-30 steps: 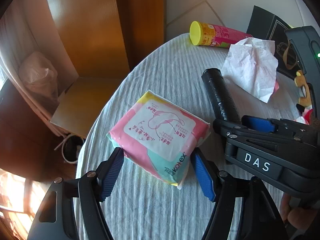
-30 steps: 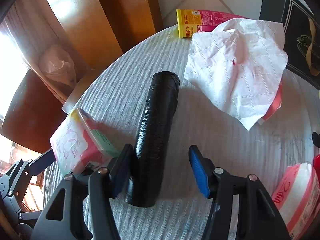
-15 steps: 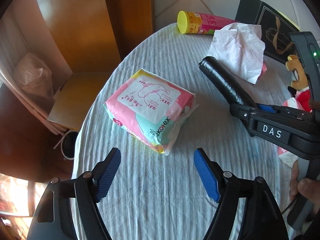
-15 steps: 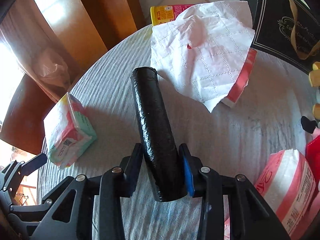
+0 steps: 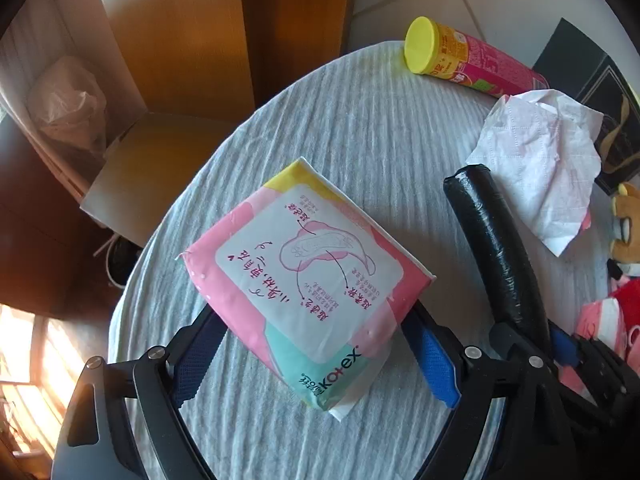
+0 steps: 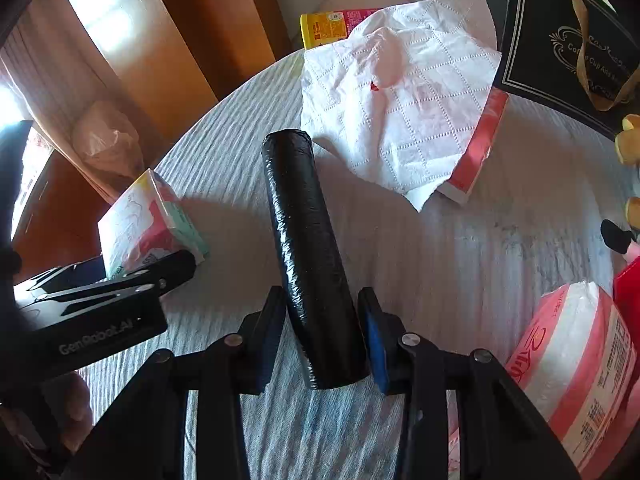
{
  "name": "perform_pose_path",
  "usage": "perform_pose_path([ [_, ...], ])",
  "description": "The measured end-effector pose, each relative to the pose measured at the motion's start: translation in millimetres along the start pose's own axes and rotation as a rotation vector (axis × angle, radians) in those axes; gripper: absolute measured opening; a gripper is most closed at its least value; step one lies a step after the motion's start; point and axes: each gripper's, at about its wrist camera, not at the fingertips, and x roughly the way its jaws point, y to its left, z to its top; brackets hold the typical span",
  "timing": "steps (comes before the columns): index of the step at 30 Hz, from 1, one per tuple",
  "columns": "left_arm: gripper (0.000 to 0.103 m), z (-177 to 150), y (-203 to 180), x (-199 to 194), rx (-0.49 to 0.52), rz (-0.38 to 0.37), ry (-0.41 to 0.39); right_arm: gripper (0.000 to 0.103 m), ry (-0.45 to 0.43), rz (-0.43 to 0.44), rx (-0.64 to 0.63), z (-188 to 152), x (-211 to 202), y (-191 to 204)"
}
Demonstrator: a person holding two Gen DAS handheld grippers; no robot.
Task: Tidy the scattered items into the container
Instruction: 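Grasp the black rolled bag with the right tool while the left tool grasps the Kotex pack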
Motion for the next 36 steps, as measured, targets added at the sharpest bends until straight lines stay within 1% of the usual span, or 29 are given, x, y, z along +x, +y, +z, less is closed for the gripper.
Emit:
perform_pose_path([
  [2, 0.088, -5.0, -8.2, -0.4, 0.056, 0.028, -0.041, 0.037, -0.009, 0.013, 0.007, 1.3, -0.6, -4.5],
  [3, 0.081, -8.5, -10.0, -2.8, 0.089, 0.029, -0.069, 0.038, -0.014, 0.02, 0.009, 2.1, -1.2, -5.6],
  [4, 0.071, -12.8, -9.6, -6.3, 0.102, 0.018, -0.086, 0.038, -0.018, 0.023, 0.006, 2.5, -0.6, -6.1],
  [5, 0.068, -16.7, -8.8, -9.4, 0.111, 0.015, -0.093, 0.041, -0.021, 0.026, 0.002, 2.9, 0.2, -6.4],
  [6, 0.061, -20.3, -7.8, -12.1, 0.119, 0.011, -0.097, 0.044, -0.024, 0.033, 0.0, 3.9, 0.1, -4.2],
  [7, 0.056, -24.1, -6.9, -14.4, 0.128, 0.007, -0.1, 0.052, -0.028, 0.041, -0.001, 4.4, 0.4, -2.8],
  [8, 0.054, -26.9, -7.6, -16.5, 0.137, 0.006, -0.1, 0.063, -0.031, 0.046, -0.004, 4.9, 1.2, -0.7],
  [9, 0.048, -30.1, -6.7, -18.8, 0.144, 0.005, -0.099, 0.068, -0.035, 0.04, -0.01, 5.0, 0.4, 1.2],
  [10, 0.039, -32.5, -4.6, -20.5, 0.148, -0.001, -0.097, 0.072, -0.041, 0.022, -0.02, 5.2, 1.0, 3.6],
  [12, 0.03, -36.8, -0.3, -23.5, 0.155, -0.007, -0.089, 0.07, -0.039, 0.005, -0.032, 4.7, 1.2, 5.2],
  [13, 0.027, -38.9, 1.5, -24.7, 0.156, -0.009, -0.085, 0.05, -0.043, -0.006, -0.041, 4.6, 0.5, 6.1],
  [14, 0.027, -41.4, 3.3, -26.4, 0.158, -0.009, -0.081, 0.036, -0.043, -0.021, -0.052, 4.6, -0.4, 6.9],
  [18, 0.028, -50.2, 16.1, -32.9, 0.149, -0.005, -0.07, 0.033, -0.019, -0.028, -0.046, -1.0, -3.5, -0.4],
  [19, 0.031, -52.5, 18.5, -36.4, 0.149, -0.011, -0.07, 0.032, -0.013, -0.027, -0.046, -2.1, -3.5, 0.7],
  [21, 0.033, -55.3, 23.3, -45.6, 0.155, -0.016, -0.082, 0.031, -0.008, -0.023, -0.046, -2.9, -3.6, 2.7],
  [23, 0.036, -53.5, 29.4, -55.5, 0.16, 0.006, -0.106, 0.031, -0.002, -0.034, -0.065, -1.6, -1.7, 5.1],
  [24, 0.041, -50.6, 33.6, -58.4, 0.154, 0.027, -0.116, 0.031, 0.005, -0.042, -0.08, 0.7, 0.4, 8.1],
  [25, 0.043, -46.3, 38.6, -59.1, 0.143, 0.055, -0.123, 0.033, 0.011, -0.046, -0.084, 5.2, 5.1, 13.8],
  [27, 0.043, -34.8, 50.6, -52.6, 0.111, 0.096, -0.123, 0.045, 0.014, -0.02, -0.064, 11.4, 8.5, 12.5],
  [28, 0.043, -28.5, 56.2, -47.5, 0.091, 0.108, -0.124, 0.06, 0.013, -0.016, -0.064, 14.7, 11.0, 12.8],
  [29, 0.043, -22.7, 60.6, -41.1, 0.074, 0.122, -0.127, 0.069, 0.008, -0.043, -0.066, 17.6, 14.1, 13.2],
  [30, 0.042, -17.2, 63.3, -33.7, 0.065, 0.136, -0.128, 0.069, -0.002, -0.069, -0.069, 20.8, 18.3, 14.7],
  [31, 0.042, -11.3, 64.5, -25.5, 0.059, 0.152, -0.128, 0.069, -0.019, -0.073, -0.079, 22.2, 19.7, 14.7],
  [32, 0.041, -5.8, 65.2, -17.5, 0.052, 0.157, -0.125, 0.058, -0.029, -0.073, -0.087, 24.0, 21.2, 15.7],
  [33, 0.041, -0.7, 65.2, -10.3, 0.048, 0.141, -0.127, 0.045, -0.043, -0.077, -0.099, 25.9, 23.0, 21.1],
  [34, 0.038, 3.2, 63.4, -5.6, 0.049, 0.117, -0.134, 0.032, -0.052, -0.074, -0.115, 27.5, 24.1, 24.6],
  [35, 0.038, 6.7, 58.8, -5.4, 0.063, 0.102, -0.16, 0.032, -0.054, -0.063, -0.13, 28.1, 25.5, 27.7],
  [36, 0.038, 9.1, 51.6, -4.3, 0.097, 0.077, -0.164, 0.032, -0.055, -0.049, -0.155, 28.0, 26.7, 31.5],
])
